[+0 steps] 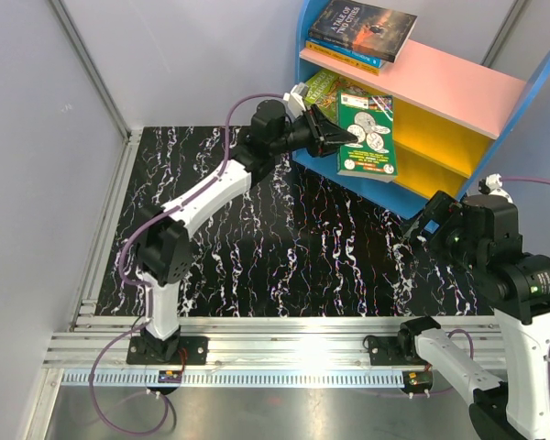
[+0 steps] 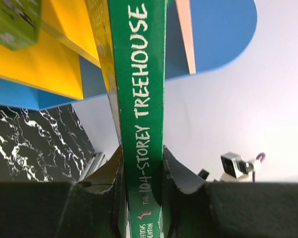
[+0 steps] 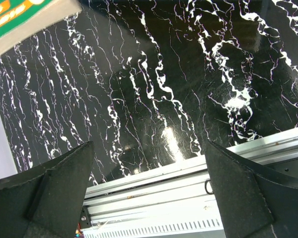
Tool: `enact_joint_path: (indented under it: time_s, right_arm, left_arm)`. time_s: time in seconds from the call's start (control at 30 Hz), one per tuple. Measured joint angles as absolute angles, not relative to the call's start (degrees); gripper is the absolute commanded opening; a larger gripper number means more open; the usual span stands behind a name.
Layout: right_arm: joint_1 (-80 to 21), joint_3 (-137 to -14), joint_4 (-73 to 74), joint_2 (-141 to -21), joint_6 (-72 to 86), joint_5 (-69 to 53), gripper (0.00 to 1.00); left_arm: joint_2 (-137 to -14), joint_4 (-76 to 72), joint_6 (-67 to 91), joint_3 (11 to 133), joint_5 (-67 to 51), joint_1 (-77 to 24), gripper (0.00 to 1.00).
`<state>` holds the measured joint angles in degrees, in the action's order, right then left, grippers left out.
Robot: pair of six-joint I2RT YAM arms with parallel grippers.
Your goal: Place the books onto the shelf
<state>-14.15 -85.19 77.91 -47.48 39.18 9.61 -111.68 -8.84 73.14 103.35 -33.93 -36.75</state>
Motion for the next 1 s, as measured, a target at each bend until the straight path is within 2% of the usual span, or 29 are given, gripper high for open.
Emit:
enact_joint_path:
  time_s: [0.23,0.47,0.57,0.77,1.0]
  right_arm:
    - [-14.15,-85.86,77.91,-47.46,39.16,10.02,1.0]
    - [-14.15,-85.86,77.89,-47.46,39.18,10.07,1.0]
    - [-14.15,-85.82,77.89,-47.42,39.2,10.07,1.0]
    - [-14.15,-84.49,77.91,-47.16,39.27,9.96,1.0]
    - [-14.15,-83.22,77.91,-47.16,39.57,9.78,1.0]
  left_arm:
    - [-117.6,-5.61,74.81,110.89,-31.0,-36.73,0.0]
    - [-118.02,-4.49,75.53,113.58,-28.56,-35.14,0.0]
    - [-117.8,-4.58,75.57,112.92,-27.44,-34.02,0.0]
    - [-113.73,-7.35,77.95,102.78,-19.88,-32.86,0.0]
    - [-113.65,-10.55,81.1,102.8,-11.18,-33.1,0.0]
